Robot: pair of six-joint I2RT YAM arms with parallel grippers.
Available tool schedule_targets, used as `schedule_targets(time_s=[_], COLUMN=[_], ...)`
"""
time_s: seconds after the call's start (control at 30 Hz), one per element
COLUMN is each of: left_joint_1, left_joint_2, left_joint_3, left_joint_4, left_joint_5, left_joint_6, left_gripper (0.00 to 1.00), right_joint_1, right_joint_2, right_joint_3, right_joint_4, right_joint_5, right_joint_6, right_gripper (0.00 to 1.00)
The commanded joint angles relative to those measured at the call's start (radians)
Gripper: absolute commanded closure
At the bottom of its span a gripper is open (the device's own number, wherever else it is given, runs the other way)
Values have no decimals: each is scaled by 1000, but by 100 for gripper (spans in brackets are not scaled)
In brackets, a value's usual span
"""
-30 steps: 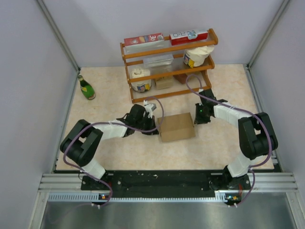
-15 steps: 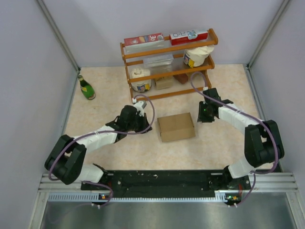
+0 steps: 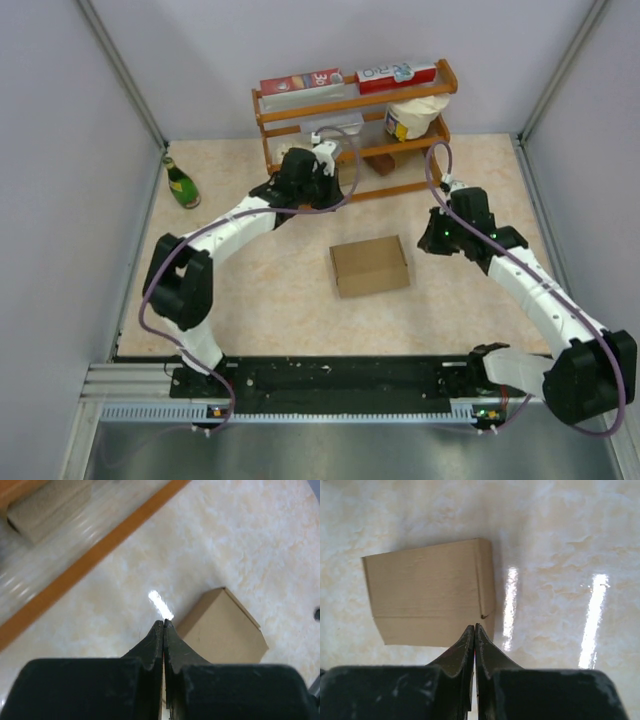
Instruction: Fold the paper box
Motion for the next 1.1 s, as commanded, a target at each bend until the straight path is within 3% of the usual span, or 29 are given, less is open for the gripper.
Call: schedule_targets(time_s=[0.0, 0.17, 0.3, 0.57, 0.83, 1.07], left_joint_1=[28, 40, 40, 38, 37, 38], left_joint_2=[197, 385, 474, 512, 508, 492], left_joint_3=[206, 375, 429, 412, 364, 315], left_joint_4=[-112, -158, -169, -157, -158, -141], left_joint_5=[82, 206, 265, 338, 390, 403], left_joint_6=[55, 81, 73, 64, 73, 76], left_gripper=[100, 100, 100, 100, 100, 100], right_joint_1=[87, 285, 365, 377, 377, 380], right_joint_2=[-69, -80, -102, -26, 123, 161], right_joint_3=[5, -34, -142, -266, -231, -220], right_joint_4=[13, 72, 238, 493, 534, 559], right_joint_5=[-102, -72, -78, -108, -165, -171], right_joint_6=[-37, -17, 45, 82, 92, 89], right_gripper=[100, 100, 100, 100, 100, 100])
